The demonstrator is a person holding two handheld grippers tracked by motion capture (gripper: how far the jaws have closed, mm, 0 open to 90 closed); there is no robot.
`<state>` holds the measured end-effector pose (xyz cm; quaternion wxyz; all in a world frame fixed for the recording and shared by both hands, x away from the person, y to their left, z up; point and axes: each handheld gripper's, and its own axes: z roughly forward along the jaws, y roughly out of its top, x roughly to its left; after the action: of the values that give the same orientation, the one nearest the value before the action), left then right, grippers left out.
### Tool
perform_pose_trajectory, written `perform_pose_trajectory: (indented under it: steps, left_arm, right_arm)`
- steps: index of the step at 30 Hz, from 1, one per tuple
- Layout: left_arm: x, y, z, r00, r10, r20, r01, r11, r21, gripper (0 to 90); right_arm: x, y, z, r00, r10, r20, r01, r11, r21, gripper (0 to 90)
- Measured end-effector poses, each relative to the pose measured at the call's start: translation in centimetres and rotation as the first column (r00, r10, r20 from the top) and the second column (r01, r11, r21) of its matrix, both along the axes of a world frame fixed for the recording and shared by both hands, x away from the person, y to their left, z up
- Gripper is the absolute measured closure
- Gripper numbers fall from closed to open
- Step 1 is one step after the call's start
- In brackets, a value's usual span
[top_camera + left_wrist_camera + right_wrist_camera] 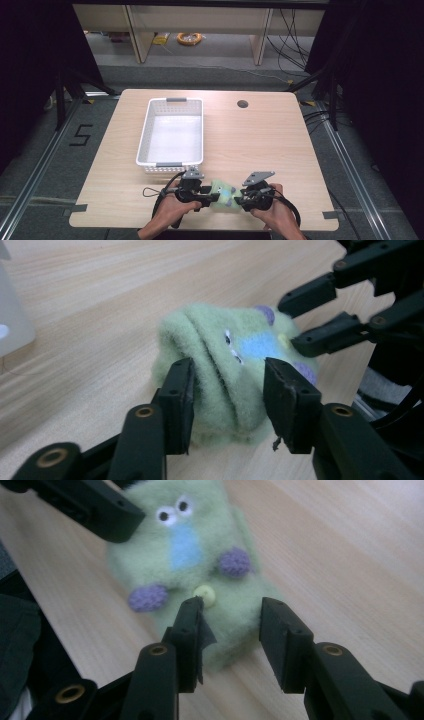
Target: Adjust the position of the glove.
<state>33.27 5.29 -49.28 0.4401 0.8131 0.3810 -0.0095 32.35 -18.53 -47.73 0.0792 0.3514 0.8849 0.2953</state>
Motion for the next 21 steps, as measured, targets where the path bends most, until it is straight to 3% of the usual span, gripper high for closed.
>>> perform_pose_trajectory:
  steps: [1,2,3,4,6,8,12,13,14,15,16,19,20,21]
  left_arm:
    - [0.0,0.0,-0.2,0.9999,0.005,0.009,-0.005,1.0,-0.001,66.9]
    - [0.0,0.0,-0.2,0.9999,0.005,0.009,-0.005,1.0,-0.001,70.9]
    - [-0.1,0.0,-0.3,0.9997,0.016,0.016,-0.016,0.9998,-0.007,74.4]
    - [-0.1,0.1,-0.3,0.9999,0.006,0.016,-0.005,0.9999,-0.013,76.3]
    - [-0.2,0.0,-0.2,0.9996,0.012,0.025,-0.012,0.9998,-0.018,78.1]
    - [-0.5,0.1,0.2,0.9988,0.01,0.048,-0.009,0.9998,-0.02,80.2]
    - [-0.9,0.2,1.0,0.9976,0.009,0.068,-0.007,0.9993,-0.037,80.5]
    - [-1.2,0.2,1.2,0.9984,0.007,0.056,-0.004,0.998,-0.063,80.5]
    - [-1.4,0.1,1.3,0.9986,0.011,0.052,-0.008,0.9982,-0.06,80.4]
    - [-1.4,0.1,1.1,0.9989,-0.006,0.046,0.009,0.9984,-0.056,80.4]
    - [-1.5,0.0,1.0,0.9993,-0.003,0.038,0.005,0.9981,-0.062,80.1]
    - [-1.3,-0.1,0.3,0.9996,0.008,0.026,-0.006,0.9986,-0.053,79.7]
    - [-1.1,-0.1,0.1,0.9996,0.016,0.025,-0.015,0.9992,-0.037,79.5]
    - [-0.7,0.2,-0.3,0.9992,0.036,0.014,-0.035,0.9974,-0.062,79.4]
  right_arm:
    - [0.2,0.1,-0.2,0.9998,-0.02,-0.006,0.02,0.999,0.025,68.3]
    - [0.2,0.1,-0.2,0.9998,-0.02,-0.006,0.02,0.999,0.025,68.3]
    - [0.4,0.1,0.0,0.9997,0.02,-0.012,-0.02,1.0,0.014,80.4]
    - [0.3,0.2,0.0,0.9994,0.034,0.0,-0.034,0.999,0.016,83.5]
    - [0.3,0.3,0.1,0.9991,0.041,0.009,-0.041,0.999,0.0,85.0]
    - [0.2,0.8,0.7,0.9952,0.091,0.035,-0.089,0.995,-0.053,86.3]
    - [0.4,0.6,2.0,0.9946,0.091,0.05,-0.089,0.995,-0.037,86.4]
    - [0.6,0.4,2.3,0.9961,0.08,0.039,-0.078,0.996,-0.039,86.4]
    - [0.8,0.4,2.3,0.9966,0.066,0.049,-0.064,0.997,-0.036,86.4]
    - [0.9,0.2,2.4,0.997,0.072,0.029,-0.071,0.997,-0.042,86.4]
    - [1.2,0.2,2.1,0.9961,0.085,0.021,-0.085,0.996,-0.022,86.3]
    - [1.5,0.1,1.6,0.9966,0.082,0.0,-0.082,0.996,-0.03,86.2]
    - [1.6,0.0,0.9,0.9965,0.08,-0.025,-0.081,0.996,-0.031,86.1]
    - [1.6,0.0,0.7,0.997,0.07,-0.034,-0.071,0.997,-0.023,86.0]
